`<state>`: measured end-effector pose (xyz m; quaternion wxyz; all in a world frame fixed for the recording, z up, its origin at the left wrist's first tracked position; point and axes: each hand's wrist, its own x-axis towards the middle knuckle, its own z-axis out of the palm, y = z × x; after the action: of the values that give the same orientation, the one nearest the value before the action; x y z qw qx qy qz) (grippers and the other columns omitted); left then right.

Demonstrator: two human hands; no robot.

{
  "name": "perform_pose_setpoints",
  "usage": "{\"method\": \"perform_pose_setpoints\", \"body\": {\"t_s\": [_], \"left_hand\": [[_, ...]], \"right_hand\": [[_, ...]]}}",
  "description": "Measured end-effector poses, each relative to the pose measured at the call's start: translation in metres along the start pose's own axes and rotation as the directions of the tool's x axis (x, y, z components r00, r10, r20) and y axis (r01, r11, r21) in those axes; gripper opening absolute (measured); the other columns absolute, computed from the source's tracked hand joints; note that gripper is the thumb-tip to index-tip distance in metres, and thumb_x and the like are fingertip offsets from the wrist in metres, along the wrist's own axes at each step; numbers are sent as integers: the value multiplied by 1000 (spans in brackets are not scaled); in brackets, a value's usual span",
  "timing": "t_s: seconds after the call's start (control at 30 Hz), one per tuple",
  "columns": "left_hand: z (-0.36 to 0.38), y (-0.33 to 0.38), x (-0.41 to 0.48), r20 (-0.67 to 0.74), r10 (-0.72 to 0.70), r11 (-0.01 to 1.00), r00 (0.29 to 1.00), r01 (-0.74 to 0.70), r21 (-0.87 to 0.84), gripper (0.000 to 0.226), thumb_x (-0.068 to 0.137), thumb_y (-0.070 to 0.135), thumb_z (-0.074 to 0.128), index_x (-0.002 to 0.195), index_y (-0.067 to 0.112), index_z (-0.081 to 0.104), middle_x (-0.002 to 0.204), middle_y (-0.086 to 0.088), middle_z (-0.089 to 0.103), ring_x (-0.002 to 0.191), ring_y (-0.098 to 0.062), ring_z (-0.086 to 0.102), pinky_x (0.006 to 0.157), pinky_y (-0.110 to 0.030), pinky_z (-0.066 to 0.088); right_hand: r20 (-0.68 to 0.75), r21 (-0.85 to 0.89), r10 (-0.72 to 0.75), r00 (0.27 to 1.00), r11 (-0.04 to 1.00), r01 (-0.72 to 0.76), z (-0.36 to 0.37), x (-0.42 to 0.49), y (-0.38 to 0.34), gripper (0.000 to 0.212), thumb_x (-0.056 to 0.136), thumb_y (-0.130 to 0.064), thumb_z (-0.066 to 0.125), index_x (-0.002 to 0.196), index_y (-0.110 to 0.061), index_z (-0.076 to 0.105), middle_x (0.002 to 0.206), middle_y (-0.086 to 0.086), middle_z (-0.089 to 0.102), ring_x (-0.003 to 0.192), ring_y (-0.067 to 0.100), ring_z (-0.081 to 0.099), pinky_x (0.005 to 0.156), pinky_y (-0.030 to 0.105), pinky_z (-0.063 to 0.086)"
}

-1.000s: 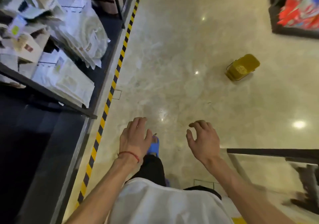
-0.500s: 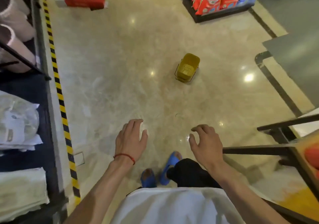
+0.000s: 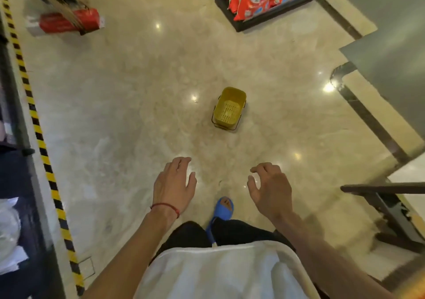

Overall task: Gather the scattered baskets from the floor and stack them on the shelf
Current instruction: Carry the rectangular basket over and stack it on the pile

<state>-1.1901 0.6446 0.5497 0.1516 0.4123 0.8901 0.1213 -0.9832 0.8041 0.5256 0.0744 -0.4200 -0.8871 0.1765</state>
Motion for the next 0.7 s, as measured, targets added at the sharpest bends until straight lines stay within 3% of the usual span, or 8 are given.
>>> {"method": "perform_pose_setpoints", "body": {"t_s": [0.33,0.7], "left_hand": [[-8,62,162,-31,2,997,1000,0,80,40,96,34,54,131,15,57,123,-3,63,100,-22,62,76,-35,51],[3,121,379,-68,31,992,997,-22,127,39,92,40,43,119,18,61,112,0,65,91,-23,61,67,-35,47]], "right_hand": [[34,-24,22,999,999,-22,-32,188,44,23,90,-29,69,107,-16,74,108,1,69,101,22,63,81,36,53],[62,-158,-97,993,982,106,-65,403,100,23,89,-30,67,107,-19,75,110,-1,69,102,22,63,82,36,52]]}}
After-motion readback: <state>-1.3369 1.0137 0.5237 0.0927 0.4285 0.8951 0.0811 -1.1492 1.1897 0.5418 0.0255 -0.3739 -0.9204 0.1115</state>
